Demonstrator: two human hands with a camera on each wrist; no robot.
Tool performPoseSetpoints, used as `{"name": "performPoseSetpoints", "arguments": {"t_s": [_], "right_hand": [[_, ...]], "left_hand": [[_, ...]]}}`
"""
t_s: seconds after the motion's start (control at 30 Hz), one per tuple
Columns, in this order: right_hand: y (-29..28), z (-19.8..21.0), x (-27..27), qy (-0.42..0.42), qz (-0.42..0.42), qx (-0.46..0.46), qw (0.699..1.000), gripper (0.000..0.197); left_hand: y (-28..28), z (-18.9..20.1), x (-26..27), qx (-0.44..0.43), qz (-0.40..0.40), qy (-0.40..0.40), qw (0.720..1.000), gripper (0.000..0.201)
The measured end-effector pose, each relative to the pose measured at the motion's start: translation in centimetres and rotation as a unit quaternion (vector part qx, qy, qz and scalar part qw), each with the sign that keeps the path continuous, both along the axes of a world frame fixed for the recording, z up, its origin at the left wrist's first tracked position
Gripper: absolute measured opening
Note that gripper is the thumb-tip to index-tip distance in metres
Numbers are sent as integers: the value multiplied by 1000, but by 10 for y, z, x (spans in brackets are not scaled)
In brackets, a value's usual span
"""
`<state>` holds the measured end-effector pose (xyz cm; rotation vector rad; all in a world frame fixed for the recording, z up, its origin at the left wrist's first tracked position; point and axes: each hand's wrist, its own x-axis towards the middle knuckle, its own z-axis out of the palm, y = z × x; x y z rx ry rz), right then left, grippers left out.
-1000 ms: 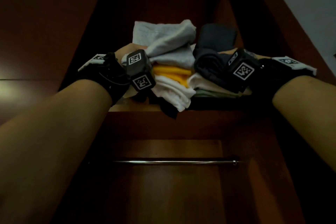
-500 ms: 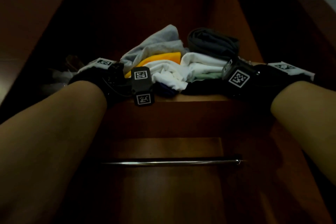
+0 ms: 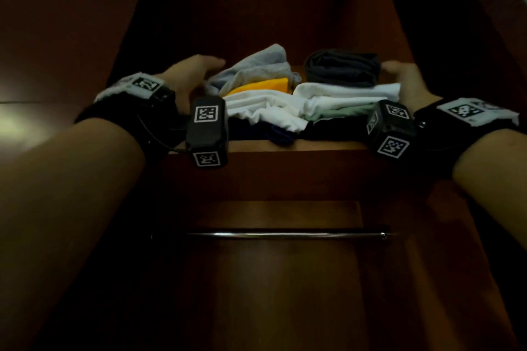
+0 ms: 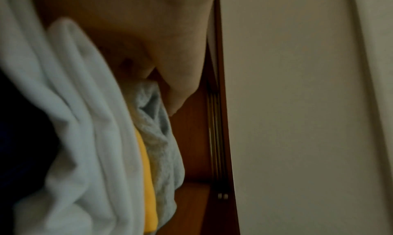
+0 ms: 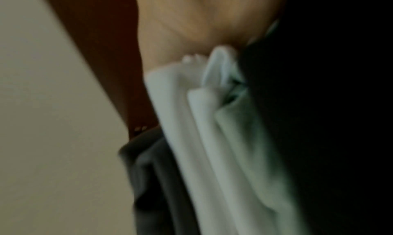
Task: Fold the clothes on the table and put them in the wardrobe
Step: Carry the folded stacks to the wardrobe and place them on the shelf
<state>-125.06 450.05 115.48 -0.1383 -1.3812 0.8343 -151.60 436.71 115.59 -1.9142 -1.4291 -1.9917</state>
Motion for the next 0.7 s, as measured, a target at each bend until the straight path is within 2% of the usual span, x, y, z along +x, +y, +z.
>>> {"name": "performPoseSetpoints", "arguments": {"t_s": [0.03,0.1,0.13,0.2,0.27,0.3,0.37,0.4,0.47,0.53,0.57,0.6,0.67,0.7], "right_hand": [[-4,-1,-1,18,-2,13,1000,34],[-16,-2,-6,44,-26,57,997,23],[-25,-3,-9,55,-33,83,994,20],[-39,1,-14,34,-77,147,986,27],[-52,5,-19,-43,-189,207,959,34],[-57,2,-22,-91,-242,224,940,42],[-65,-5,-24,-192,-354,236,884,71],[-68,-9,-24,-259,-413,243,838,84],[-70,-16,-21,-403,-505,253,720,106],[-69,-21,-15,-479,-548,235,644,127],[-68,-22,-12,-486,-566,225,627,131],[-66,-23,-9,-483,-576,217,623,132],[-63,-26,-7,-466,-583,222,627,130],[-60,-26,-7,-457,-576,229,638,128]], "left_hand": [[-4,0,5,-11,-33,-32,999,37],[-14,0,18,-29,8,-25,999,40],[-17,-1,24,-10,43,-15,999,39],[-14,2,31,43,116,37,992,45],[-9,4,38,55,191,123,972,51],[-3,6,40,54,211,149,965,59],[7,4,44,45,210,176,961,77],[11,1,46,43,206,195,958,90],[20,-5,46,13,236,272,933,118],[22,-10,40,-23,274,353,894,139],[21,-10,37,-36,290,378,878,145],[20,-11,36,-41,308,394,865,149],[23,-12,35,-26,345,396,851,151],[27,-12,35,-13,357,380,853,150]]}}
